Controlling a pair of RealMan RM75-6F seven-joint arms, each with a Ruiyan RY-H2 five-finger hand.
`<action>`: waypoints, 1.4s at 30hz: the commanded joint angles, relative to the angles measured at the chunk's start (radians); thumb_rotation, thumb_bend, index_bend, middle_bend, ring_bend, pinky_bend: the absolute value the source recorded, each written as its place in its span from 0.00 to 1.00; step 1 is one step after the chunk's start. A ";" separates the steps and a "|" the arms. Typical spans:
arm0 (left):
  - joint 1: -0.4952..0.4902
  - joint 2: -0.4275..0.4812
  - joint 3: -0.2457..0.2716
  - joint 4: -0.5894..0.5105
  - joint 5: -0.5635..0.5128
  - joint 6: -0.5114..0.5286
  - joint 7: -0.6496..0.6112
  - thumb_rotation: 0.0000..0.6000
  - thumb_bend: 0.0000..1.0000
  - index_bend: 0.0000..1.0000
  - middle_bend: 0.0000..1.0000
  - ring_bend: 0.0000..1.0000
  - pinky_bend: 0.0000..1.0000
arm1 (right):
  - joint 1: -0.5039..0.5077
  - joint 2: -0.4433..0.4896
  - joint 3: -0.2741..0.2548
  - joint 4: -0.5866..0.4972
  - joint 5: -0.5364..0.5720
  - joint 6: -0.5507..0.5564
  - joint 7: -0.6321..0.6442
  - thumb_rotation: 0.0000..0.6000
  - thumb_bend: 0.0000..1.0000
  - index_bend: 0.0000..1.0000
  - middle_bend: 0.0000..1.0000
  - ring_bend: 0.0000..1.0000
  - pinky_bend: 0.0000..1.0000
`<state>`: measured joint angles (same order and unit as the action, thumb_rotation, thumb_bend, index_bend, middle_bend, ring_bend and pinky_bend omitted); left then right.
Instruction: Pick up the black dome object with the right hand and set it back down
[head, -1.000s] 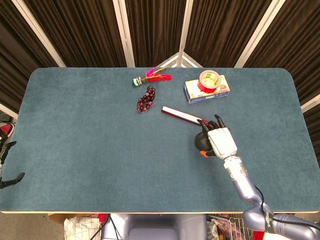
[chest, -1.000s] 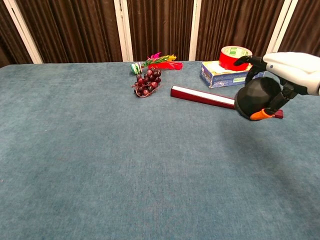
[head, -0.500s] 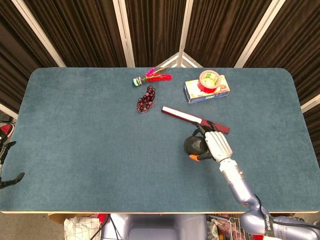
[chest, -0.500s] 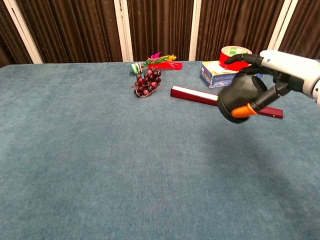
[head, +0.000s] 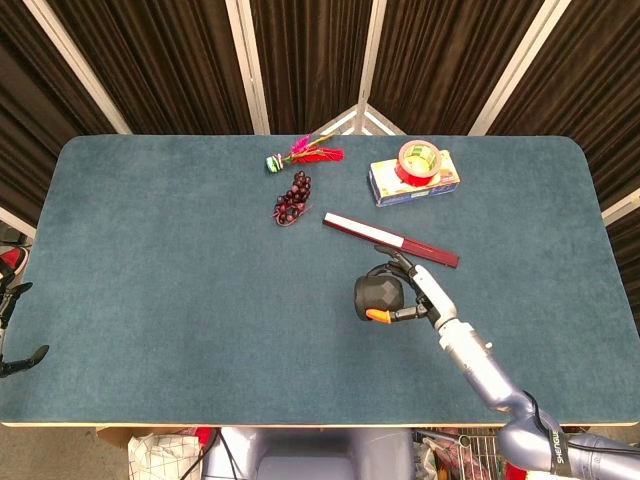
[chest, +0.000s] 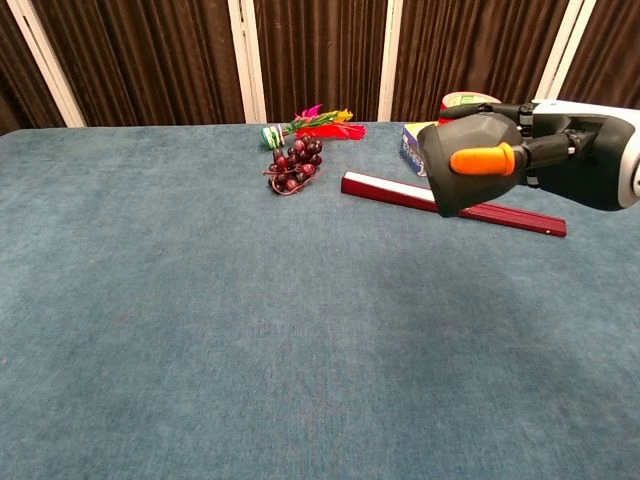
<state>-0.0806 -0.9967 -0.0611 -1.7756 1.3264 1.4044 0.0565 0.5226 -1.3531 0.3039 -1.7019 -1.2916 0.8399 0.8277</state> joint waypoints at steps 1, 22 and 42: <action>0.000 -0.001 0.000 0.000 -0.001 0.000 0.002 1.00 0.31 0.14 0.00 0.00 0.09 | 0.003 -0.092 -0.061 0.122 0.011 0.141 -0.666 1.00 0.12 0.13 0.47 0.22 0.00; -0.002 -0.002 -0.001 -0.002 -0.006 -0.003 0.009 1.00 0.31 0.14 0.00 0.00 0.09 | 0.051 -0.160 -0.154 0.234 0.043 0.107 -0.940 1.00 0.12 0.13 0.47 0.22 0.00; -0.002 -0.001 -0.001 -0.002 -0.008 -0.004 0.009 1.00 0.31 0.14 0.00 0.00 0.09 | 0.080 -0.149 -0.161 0.184 0.166 0.098 -1.138 1.00 0.12 0.13 0.27 0.13 0.00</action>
<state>-0.0830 -0.9981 -0.0622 -1.7772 1.3188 1.4003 0.0654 0.6015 -1.5049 0.1415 -1.5135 -1.1304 0.9370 -0.3064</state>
